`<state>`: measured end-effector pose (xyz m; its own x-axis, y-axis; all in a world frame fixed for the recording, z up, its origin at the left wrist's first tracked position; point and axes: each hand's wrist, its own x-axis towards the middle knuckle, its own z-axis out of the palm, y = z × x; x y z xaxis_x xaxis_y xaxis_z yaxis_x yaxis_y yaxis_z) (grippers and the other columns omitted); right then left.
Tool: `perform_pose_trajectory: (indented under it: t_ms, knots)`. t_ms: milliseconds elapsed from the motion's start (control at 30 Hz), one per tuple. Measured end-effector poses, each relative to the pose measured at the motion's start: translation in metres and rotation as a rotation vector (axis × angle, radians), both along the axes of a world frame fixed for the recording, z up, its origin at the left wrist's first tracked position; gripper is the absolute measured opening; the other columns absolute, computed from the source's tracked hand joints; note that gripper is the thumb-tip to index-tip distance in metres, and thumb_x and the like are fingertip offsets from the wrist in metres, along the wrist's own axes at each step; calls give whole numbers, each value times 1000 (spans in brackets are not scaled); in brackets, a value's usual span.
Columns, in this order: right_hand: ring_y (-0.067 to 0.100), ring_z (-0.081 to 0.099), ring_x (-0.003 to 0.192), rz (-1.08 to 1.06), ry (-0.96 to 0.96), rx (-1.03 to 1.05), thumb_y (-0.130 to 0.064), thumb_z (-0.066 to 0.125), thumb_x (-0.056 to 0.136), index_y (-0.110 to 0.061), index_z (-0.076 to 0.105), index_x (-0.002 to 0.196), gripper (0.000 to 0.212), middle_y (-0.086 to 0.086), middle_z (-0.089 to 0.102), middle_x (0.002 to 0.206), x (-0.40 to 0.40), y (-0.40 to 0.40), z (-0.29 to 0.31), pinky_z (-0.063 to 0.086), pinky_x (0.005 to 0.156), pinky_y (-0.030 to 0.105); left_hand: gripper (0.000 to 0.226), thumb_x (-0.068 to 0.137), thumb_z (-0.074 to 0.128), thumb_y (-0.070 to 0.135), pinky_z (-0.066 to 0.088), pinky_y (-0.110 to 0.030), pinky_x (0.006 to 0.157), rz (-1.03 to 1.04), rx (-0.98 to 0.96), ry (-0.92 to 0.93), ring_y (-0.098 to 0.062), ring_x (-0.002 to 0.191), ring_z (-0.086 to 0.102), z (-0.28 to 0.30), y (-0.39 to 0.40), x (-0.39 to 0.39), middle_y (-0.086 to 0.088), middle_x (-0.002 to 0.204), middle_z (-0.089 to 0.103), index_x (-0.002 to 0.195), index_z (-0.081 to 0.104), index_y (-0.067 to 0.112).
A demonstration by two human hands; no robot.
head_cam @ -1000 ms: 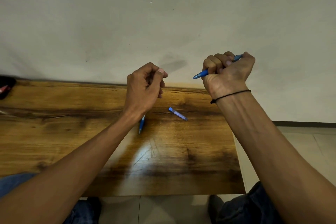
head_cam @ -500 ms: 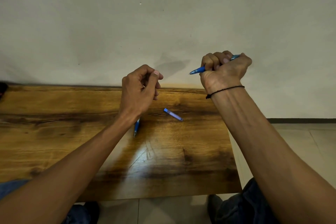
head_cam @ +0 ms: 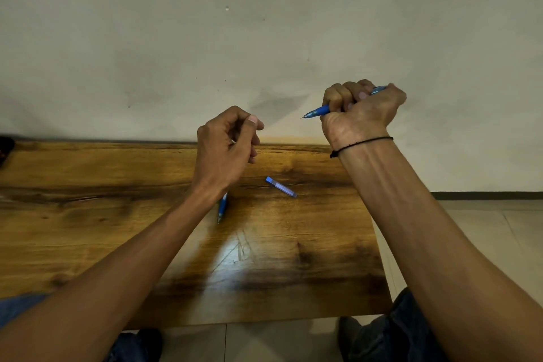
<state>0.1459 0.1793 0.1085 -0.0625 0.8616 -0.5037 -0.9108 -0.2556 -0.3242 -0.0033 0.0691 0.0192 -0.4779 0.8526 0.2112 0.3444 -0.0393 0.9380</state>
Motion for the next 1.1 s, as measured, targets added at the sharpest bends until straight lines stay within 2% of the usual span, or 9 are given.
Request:
perform_pose_trajectory:
  t_ms: [133, 400, 700, 867, 1000, 1100]
  knots:
    - [14, 14, 37, 15, 1, 9, -43, 31, 105, -16, 30, 60, 53, -3, 23, 48, -2, -1, 0, 14, 38, 17, 20, 109, 57, 19, 56, -18, 53, 2, 2, 3, -10, 61, 69, 0, 0, 1, -3, 75, 70, 99, 74, 14]
    - [14, 14, 36, 27, -10, 11, -38, 31, 104, -15, 31, 59, 50, -3, 25, 47, -1, -1, 0, 16, 37, 17, 21, 109, 57, 19, 55, -18, 53, -1, 1, 6, -10, 60, 69, 0, 0, 1, -3, 75, 70, 99, 74, 13]
    - [12, 20, 33, 51, -2, 45, -46, 30, 111, -15, 37, 63, 58, -3, 31, 44, -1, 0, -2, 19, 36, 18, 21, 108, 57, 20, 55, -19, 52, 6, -2, -22, -10, 58, 68, 0, 0, 0, -4, 74, 70, 98, 74, 12]
    - [14, 25, 38, 70, -53, 84, -44, 29, 113, -12, 43, 69, 56, -1, 37, 49, -3, 1, -8, 24, 40, 21, 22, 108, 57, 19, 55, -20, 53, 10, -10, -31, -10, 57, 67, 0, 0, -1, -5, 73, 70, 98, 74, 11]
    - [17, 34, 50, 100, -95, 105, -36, 28, 115, -9, 50, 80, 50, 6, 43, 62, -5, 0, -15, 32, 51, 29, 22, 108, 57, 17, 55, -22, 52, 12, -6, -41, -11, 56, 67, 0, 1, -3, -6, 73, 70, 98, 74, 9]
    - [18, 37, 54, 133, -126, 113, -37, 31, 116, -7, 54, 85, 49, 7, 45, 67, -7, -2, -20, 35, 54, 30, 22, 108, 57, 17, 56, -23, 52, 22, -7, -64, -11, 55, 66, -1, 1, -5, -4, 71, 70, 96, 74, 10]
